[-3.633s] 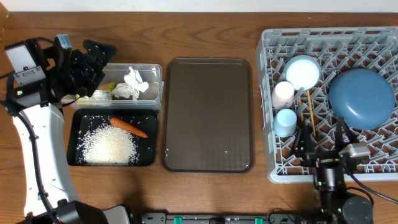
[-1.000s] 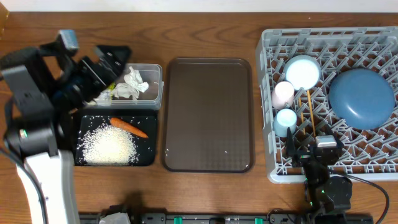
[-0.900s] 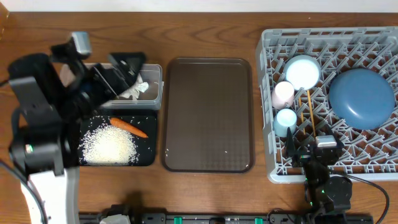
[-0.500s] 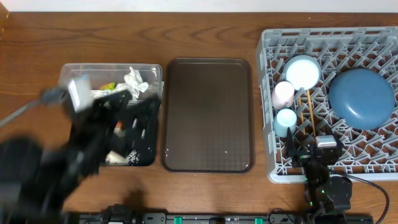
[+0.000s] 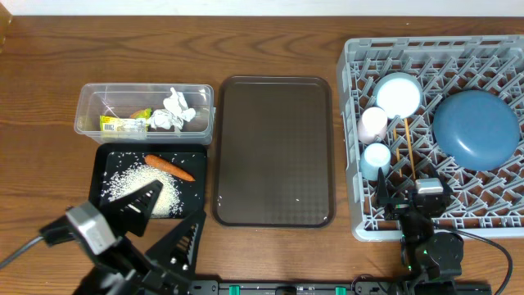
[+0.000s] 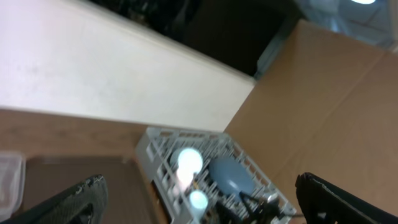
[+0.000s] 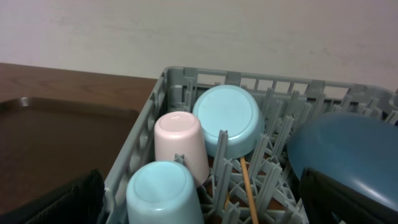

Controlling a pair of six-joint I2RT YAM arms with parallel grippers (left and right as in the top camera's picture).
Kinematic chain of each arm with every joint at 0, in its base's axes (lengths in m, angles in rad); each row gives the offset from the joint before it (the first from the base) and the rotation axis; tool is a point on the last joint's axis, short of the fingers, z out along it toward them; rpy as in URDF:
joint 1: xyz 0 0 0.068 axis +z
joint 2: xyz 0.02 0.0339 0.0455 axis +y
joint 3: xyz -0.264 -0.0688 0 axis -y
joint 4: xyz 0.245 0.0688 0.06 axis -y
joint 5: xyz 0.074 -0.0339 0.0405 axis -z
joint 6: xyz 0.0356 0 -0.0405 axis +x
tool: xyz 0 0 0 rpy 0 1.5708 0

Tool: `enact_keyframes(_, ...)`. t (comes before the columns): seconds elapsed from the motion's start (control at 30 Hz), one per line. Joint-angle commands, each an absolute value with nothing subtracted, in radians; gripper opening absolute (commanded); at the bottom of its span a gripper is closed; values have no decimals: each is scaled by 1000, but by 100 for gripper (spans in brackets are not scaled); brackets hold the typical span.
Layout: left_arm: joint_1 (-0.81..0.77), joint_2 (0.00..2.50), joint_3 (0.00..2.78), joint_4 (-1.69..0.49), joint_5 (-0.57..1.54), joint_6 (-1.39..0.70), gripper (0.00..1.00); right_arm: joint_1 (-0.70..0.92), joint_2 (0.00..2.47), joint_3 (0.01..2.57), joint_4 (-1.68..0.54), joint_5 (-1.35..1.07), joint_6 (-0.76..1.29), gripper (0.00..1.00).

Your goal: Sort waste into correct bins and load items into the dishwasher rack

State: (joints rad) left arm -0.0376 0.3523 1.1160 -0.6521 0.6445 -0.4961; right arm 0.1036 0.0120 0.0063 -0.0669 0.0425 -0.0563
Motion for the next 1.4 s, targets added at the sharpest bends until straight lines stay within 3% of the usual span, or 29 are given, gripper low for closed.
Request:
enact_keyframes(0.0,-43,278,999,-650,606,-479,98,131,5,5,-71,52,-68,99)
enact_keyframes(0.33,-43,100,660,-631,490,-479,98,131,6,5,-71,52,-68,99)
enact_keyframes(0.93,-69,2,235,41,256,-472,98,131,6,5,-71,52,-68,99)
enact_keyframes(1.37,-88,2,50,175,6,-380,98,131,6,5,-71,52,-68,99)
